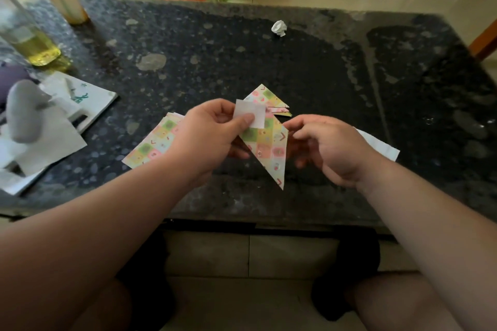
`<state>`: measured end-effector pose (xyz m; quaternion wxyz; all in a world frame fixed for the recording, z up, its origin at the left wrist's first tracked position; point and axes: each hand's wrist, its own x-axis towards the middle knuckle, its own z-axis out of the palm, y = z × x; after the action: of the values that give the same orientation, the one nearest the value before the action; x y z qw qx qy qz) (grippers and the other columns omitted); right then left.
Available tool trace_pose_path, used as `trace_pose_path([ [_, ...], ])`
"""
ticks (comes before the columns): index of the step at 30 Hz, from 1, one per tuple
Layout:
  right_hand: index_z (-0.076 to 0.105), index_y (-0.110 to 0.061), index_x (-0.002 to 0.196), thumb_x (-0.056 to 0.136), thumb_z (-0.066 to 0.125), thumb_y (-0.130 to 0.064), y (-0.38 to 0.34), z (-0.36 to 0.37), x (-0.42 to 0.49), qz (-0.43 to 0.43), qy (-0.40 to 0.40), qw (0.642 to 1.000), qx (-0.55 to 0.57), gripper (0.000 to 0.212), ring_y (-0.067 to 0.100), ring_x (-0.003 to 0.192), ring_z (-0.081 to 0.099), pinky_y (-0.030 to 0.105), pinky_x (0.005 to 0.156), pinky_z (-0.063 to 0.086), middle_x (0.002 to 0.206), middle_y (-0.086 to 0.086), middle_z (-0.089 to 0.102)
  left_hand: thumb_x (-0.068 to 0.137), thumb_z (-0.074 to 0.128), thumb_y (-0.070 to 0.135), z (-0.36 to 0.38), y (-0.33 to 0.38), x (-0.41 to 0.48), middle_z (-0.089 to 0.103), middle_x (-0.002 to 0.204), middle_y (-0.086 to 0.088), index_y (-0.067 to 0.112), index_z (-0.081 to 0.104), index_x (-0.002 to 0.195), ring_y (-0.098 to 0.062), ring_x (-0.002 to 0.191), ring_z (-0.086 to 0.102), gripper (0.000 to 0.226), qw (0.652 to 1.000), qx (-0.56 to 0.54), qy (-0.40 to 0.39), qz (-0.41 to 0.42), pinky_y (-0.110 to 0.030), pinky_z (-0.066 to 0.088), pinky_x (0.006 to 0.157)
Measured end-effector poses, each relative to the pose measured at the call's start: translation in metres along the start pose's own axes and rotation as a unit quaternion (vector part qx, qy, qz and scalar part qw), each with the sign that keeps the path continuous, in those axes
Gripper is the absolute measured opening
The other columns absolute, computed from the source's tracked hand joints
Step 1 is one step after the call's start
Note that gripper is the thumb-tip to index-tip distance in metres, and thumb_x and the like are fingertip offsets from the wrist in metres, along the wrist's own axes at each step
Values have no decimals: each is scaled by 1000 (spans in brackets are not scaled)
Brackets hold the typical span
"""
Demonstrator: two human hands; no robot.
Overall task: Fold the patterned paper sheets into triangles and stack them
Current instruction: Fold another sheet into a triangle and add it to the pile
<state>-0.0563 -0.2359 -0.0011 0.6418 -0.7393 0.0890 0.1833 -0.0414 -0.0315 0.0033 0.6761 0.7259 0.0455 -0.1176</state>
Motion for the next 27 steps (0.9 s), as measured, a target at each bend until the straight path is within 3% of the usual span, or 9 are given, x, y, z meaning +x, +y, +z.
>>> trace_pose_path([
  [3,72,-4,93,99,56,-17,2,6,-4,0,-59,997,48,21,21,60,59,28,48,35,81,16,72,95,71,15,1,-7,2,76,77,-6,10,63,91,-19,61,70,11,998,-3,1,-60,-27,51,44],
  [7,70,-5,85,102,59,-15,4,15,0,66,-17,997,30,23,15,51,56,21,39,31,74,13,71,92,74,14,3,-12,3,77,85,-8,9,64,99,-21,67,72,13,996,-6,-8,-85,-27,51,45],
  [9,68,-4,86,101,58,-9,3,18,-1,103,-8,993,49,19,15,50,60,19,38,35,75,16,73,91,76,14,6,-15,3,75,99,-7,11,58,116,-20,73,75,31,997,0,15,-76,-31,57,52],
  [12,67,3,102,101,54,-6,2,21,0,151,-1,978,144,16,18,55,70,21,43,52,79,19,74,86,81,32,6,-23,-1,60,113,10,28,48,130,-8,88,69,56,979,195,54,27,-31,58,73],
  [14,67,7,111,100,54,-5,1,23,1,171,-1,967,187,21,21,60,72,25,49,59,86,20,75,79,79,49,7,-26,-9,55,117,12,30,54,127,-4,103,59,57,944,309,-12,111,-27,52,88],
  [17,70,4,102,100,54,-6,6,22,2,202,-15,962,185,19,24,68,76,28,53,61,90,20,77,72,79,59,9,-31,-18,45,132,13,32,54,129,-5,117,49,68,901,402,-129,101,-24,44,97],
  [21,70,-2,102,100,55,-11,17,20,4,242,-33,964,100,17,20,68,75,24,49,56,88,16,78,80,83,33,6,-44,-13,43,137,12,30,58,125,-7,111,55,51,881,441,-134,101,-22,47,94],
  [24,70,-6,107,100,59,-14,22,18,6,239,-25,970,30,16,17,62,72,21,45,48,89,13,79,84,81,30,4,-45,-8,51,128,13,30,64,112,-3,102,54,32,884,435,-126,113,-18,45,90],
  [27,71,-7,108,100,62,-20,23,17,8,225,-7,974,-14,18,15,54,66,21,44,42,85,11,78,85,79,32,4,-44,-7,54,123,16,35,63,103,-3,106,55,24,885,434,-125,115,-19,44,93],
])
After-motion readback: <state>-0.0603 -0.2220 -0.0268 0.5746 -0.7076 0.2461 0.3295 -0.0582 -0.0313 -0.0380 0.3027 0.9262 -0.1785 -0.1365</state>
